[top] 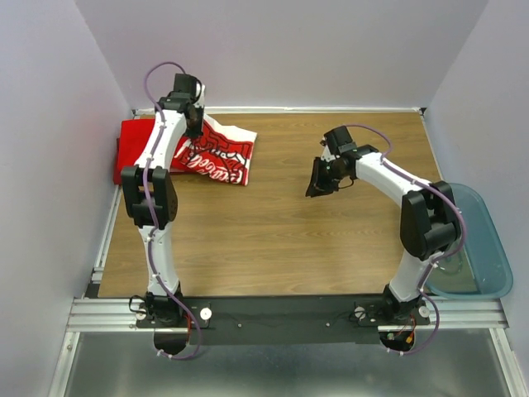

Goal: Fold and stack the t-shirts
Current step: Neatly place the folded tshirt to the corner

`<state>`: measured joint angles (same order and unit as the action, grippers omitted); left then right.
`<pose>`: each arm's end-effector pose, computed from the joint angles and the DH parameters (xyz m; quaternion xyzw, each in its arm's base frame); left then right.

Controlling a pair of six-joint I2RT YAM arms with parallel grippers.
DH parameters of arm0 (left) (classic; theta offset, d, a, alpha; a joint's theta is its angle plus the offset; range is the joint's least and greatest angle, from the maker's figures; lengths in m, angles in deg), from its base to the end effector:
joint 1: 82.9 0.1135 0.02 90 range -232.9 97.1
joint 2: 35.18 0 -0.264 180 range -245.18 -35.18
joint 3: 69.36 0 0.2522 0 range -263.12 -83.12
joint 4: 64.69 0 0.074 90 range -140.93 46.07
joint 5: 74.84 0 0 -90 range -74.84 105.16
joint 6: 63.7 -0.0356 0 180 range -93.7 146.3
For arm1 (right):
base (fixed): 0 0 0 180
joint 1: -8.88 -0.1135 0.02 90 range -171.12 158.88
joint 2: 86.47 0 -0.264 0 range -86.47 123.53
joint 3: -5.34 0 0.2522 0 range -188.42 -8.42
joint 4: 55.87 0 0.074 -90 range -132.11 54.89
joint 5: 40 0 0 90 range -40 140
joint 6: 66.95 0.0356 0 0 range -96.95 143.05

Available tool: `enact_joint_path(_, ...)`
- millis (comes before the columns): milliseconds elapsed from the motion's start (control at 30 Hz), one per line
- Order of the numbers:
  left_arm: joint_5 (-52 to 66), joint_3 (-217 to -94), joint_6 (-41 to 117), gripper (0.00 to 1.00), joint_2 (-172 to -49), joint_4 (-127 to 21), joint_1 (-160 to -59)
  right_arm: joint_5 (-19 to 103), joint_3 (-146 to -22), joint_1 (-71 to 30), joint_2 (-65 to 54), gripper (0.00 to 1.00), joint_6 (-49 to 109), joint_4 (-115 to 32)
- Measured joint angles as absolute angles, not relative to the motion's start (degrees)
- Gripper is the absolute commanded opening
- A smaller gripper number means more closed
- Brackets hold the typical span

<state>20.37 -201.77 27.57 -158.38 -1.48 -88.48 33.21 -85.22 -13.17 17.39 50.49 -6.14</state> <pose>0.4759 -0.0432 0.2862 0.0217 0.9499 0.0247 0.3107 0.3462 0.1513 0.2155 0.0112 0.9625 0.2255 0.1501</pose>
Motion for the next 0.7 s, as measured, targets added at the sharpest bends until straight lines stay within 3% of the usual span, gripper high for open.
enact_joint_path(400, 12.22, -207.15, 27.66, 0.00, -156.33, -3.05, -83.37, 33.25, -84.52, -13.17, 16.05, 0.28, 51.52, -4.87)
enact_joint_path(700, 7.91, -208.39, 28.97, 0.00, -153.83, -5.89, -73.92, 33.78, -84.52, -13.17, 16.05, 0.27, 52.22, -4.66)
